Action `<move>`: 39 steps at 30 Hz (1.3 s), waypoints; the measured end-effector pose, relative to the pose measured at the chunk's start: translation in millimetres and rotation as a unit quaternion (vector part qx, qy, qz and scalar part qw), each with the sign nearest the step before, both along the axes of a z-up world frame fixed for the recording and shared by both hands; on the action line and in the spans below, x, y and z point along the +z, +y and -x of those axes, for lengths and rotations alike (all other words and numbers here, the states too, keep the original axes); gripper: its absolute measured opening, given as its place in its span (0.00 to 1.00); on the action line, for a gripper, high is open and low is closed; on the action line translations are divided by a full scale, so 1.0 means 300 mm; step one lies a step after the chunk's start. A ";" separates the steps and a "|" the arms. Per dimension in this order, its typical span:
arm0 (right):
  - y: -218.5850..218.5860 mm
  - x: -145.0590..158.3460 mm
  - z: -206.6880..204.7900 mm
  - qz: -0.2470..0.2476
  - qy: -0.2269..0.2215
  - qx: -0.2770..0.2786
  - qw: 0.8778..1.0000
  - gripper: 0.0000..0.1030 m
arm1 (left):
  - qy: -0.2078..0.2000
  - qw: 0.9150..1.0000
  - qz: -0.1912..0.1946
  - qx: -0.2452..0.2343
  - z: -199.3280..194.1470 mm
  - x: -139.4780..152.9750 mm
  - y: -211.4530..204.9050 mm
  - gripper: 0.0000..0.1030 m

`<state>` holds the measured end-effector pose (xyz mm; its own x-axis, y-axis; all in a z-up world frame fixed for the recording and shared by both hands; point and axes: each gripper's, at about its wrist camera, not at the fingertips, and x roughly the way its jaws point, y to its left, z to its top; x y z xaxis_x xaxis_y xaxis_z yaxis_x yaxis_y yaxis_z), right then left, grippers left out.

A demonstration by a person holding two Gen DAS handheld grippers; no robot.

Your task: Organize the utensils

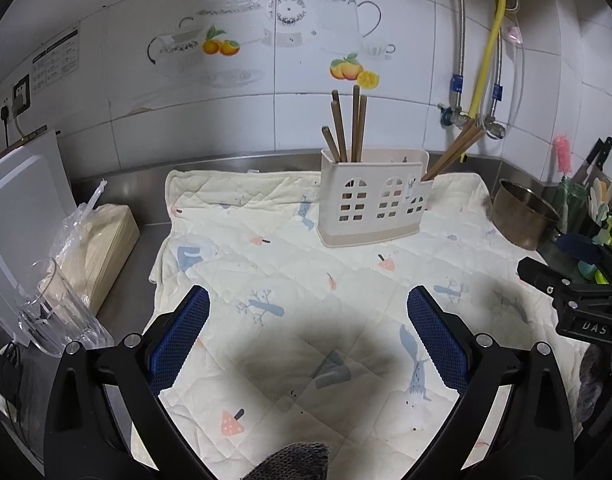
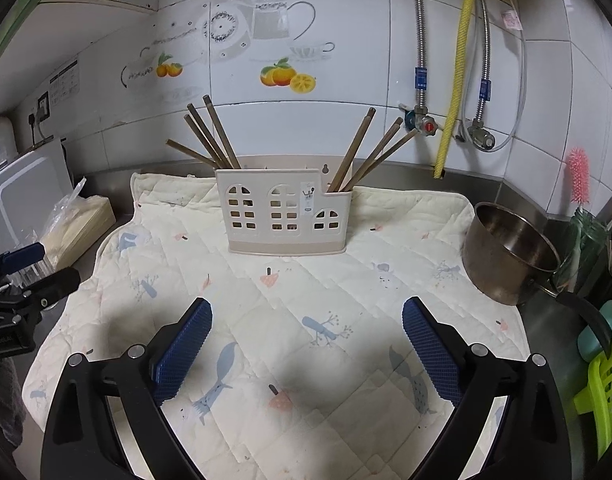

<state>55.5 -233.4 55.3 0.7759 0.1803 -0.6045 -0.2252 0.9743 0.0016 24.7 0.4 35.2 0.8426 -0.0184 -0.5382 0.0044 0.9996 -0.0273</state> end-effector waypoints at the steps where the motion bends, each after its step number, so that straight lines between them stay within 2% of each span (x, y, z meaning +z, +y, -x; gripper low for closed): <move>1: 0.000 0.000 0.000 0.000 -0.001 -0.001 1.000 0.90 | -0.002 1.000 0.000 0.000 0.002 0.003 -0.001 0.95; 39: 0.011 0.012 0.001 0.005 -0.006 0.004 1.000 0.91 | -0.004 1.000 0.002 0.002 0.020 0.013 0.004 0.95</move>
